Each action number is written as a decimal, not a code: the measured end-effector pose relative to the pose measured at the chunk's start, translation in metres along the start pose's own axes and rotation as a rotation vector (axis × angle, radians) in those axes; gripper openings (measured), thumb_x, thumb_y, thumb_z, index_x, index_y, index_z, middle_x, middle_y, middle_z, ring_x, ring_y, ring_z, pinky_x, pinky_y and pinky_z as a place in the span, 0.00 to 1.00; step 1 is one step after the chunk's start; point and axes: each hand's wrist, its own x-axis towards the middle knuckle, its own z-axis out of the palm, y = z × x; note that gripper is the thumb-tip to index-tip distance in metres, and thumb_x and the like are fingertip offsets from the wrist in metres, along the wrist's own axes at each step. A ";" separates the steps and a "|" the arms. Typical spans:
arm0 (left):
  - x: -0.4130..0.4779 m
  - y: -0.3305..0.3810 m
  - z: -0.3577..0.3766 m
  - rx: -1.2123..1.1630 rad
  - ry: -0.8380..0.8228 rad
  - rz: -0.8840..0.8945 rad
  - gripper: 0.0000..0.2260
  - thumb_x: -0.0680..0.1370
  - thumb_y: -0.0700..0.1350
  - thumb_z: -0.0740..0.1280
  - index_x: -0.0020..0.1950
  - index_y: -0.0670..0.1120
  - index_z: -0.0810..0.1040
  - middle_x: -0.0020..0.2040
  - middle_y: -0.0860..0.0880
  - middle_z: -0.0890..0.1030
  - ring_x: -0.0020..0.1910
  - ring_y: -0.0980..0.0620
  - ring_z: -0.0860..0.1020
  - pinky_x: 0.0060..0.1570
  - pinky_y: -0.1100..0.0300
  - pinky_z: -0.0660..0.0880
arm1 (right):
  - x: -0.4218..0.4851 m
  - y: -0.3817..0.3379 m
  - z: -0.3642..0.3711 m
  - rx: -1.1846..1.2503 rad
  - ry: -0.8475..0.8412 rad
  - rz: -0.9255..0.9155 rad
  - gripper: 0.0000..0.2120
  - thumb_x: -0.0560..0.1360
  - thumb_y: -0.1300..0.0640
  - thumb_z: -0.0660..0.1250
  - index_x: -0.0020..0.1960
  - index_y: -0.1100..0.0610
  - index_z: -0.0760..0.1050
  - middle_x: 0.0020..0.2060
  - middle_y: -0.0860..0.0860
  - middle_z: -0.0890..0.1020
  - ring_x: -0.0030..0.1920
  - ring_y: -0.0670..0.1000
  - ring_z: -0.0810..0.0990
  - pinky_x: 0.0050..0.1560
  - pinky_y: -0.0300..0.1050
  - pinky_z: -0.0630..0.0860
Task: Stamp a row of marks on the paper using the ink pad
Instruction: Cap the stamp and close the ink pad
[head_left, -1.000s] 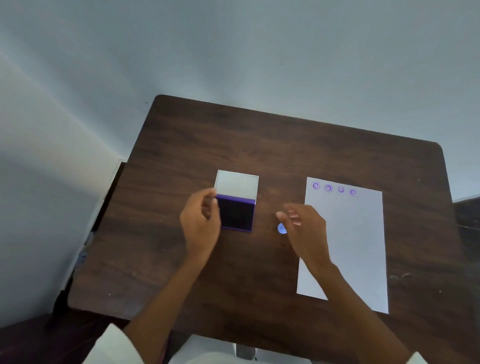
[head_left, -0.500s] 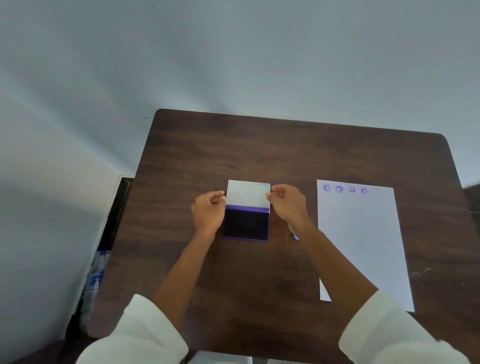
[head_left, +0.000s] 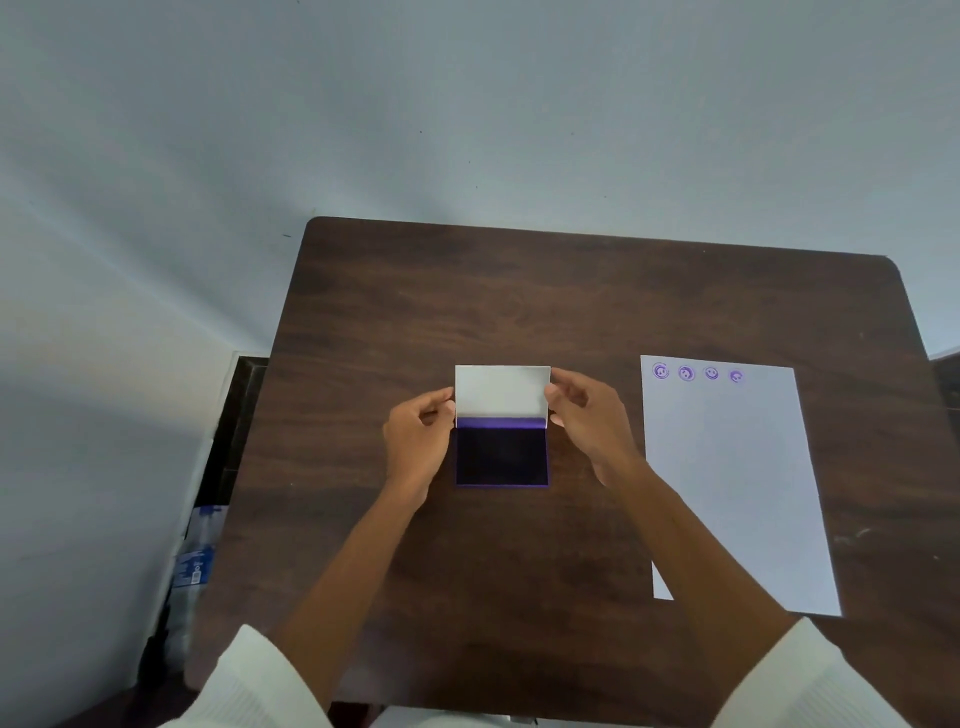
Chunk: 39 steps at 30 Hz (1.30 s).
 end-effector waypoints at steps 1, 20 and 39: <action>-0.003 -0.001 -0.001 -0.005 -0.001 0.007 0.11 0.80 0.41 0.68 0.61 0.48 0.82 0.55 0.53 0.84 0.55 0.55 0.81 0.59 0.50 0.79 | -0.004 0.000 0.000 -0.007 0.006 -0.014 0.16 0.78 0.50 0.65 0.65 0.49 0.75 0.58 0.48 0.81 0.58 0.48 0.78 0.59 0.52 0.78; -0.055 -0.043 -0.018 -0.024 -0.016 0.157 0.11 0.77 0.44 0.72 0.60 0.50 0.83 0.55 0.57 0.85 0.56 0.63 0.81 0.61 0.61 0.77 | -0.077 0.066 -0.002 -0.400 -0.018 -0.367 0.15 0.76 0.57 0.69 0.62 0.55 0.77 0.61 0.52 0.80 0.59 0.46 0.78 0.59 0.23 0.63; -0.069 -0.062 -0.009 0.371 0.076 0.553 0.15 0.77 0.36 0.71 0.63 0.42 0.81 0.62 0.48 0.82 0.62 0.56 0.78 0.65 0.61 0.73 | -0.080 0.073 0.009 -0.453 -0.002 -0.442 0.13 0.75 0.61 0.68 0.59 0.61 0.79 0.59 0.56 0.81 0.56 0.52 0.81 0.62 0.44 0.75</action>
